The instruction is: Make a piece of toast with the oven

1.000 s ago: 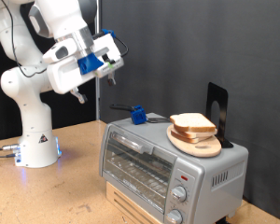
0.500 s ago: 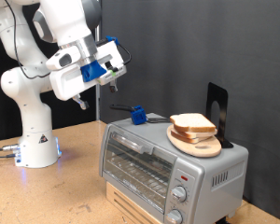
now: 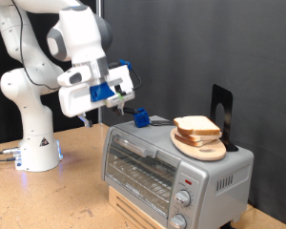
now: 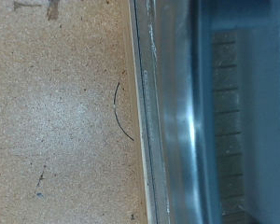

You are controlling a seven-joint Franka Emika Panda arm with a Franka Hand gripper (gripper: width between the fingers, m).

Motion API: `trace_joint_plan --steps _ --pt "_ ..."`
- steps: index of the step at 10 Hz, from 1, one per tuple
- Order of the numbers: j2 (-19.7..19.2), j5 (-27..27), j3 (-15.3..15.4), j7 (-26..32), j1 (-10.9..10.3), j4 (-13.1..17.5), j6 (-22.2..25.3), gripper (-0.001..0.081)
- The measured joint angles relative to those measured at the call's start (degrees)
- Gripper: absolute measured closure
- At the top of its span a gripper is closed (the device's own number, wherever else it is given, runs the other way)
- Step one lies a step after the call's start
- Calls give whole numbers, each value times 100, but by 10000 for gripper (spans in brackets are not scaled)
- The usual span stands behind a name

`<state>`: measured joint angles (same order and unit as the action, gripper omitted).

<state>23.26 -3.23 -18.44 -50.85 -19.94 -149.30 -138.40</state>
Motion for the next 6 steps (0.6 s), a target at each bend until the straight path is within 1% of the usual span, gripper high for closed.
trace_joint_plan --steps 3,4,6 --pt "-415 90 44 -267 14 -172 -640 -2" --pt "-587 176 49 -367 41 -184 -828 -2" --pt "-801 336 45 -431 132 -181 -1112 -2"
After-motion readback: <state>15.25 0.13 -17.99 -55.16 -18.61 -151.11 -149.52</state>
